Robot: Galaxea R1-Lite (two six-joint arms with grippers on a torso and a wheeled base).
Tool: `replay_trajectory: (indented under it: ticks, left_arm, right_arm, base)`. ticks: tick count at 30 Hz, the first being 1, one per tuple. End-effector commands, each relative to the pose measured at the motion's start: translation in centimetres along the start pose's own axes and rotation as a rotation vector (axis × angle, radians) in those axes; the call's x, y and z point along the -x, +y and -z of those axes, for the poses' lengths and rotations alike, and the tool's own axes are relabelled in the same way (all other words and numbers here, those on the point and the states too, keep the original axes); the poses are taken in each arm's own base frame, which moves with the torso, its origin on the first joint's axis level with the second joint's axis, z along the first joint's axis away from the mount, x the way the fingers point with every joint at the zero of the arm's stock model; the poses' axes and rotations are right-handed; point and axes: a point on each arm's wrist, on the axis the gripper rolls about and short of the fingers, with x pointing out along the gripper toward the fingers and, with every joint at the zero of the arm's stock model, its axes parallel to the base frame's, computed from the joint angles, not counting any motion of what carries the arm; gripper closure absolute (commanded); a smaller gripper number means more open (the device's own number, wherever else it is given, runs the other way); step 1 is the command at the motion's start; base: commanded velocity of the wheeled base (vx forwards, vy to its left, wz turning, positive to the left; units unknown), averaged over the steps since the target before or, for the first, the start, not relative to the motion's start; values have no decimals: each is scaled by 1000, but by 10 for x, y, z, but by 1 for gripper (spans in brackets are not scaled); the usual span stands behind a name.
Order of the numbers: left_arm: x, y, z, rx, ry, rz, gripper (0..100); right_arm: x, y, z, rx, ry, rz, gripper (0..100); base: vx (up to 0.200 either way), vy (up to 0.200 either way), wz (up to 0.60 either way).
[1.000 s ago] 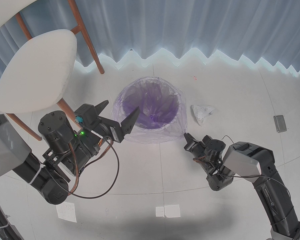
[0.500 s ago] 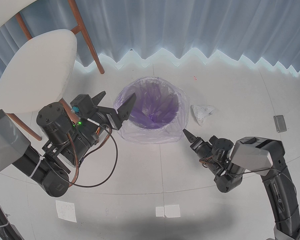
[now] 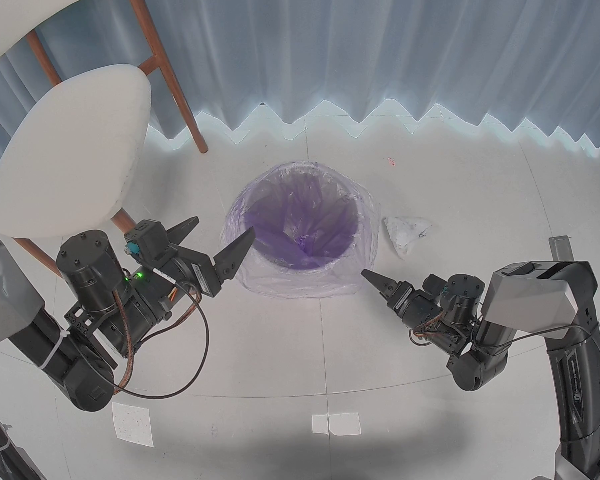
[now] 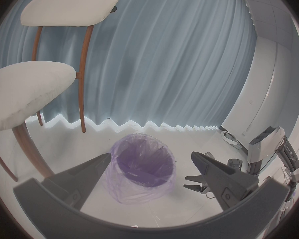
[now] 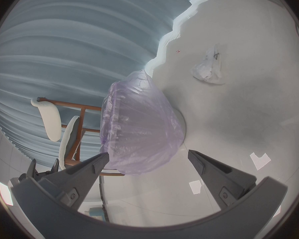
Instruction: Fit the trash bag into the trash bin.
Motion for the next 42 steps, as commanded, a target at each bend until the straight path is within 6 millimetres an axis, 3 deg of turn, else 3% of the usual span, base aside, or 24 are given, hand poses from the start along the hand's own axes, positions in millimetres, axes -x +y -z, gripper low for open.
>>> replay_trajectory:
  ticks: [1, 18, 22, 42]
  left_arm:
    - [1, 5, 0, -4, 3, -14, 0]
    - [1, 8, 11, -3, 39, -57, 0]
    - [10, 15, 10, -43, 50, -94, 0]
    - [7, 13, 12, -63, 53, -91, 0]
  right_arm:
    - [0, -1, 1, 2, -6, -10, 0]
    - [-2, -6, 6, 4, 8, 1, 0]
    - [-2, -8, 7, 6, 9, 3, 0]
    - [-3, -9, 9, 8, 13, 4, 0]
  base:
    - [0, 0, 0]
    - [0, 0, 0]
    - [200, 0, 0]
    - [200, 0, 0]
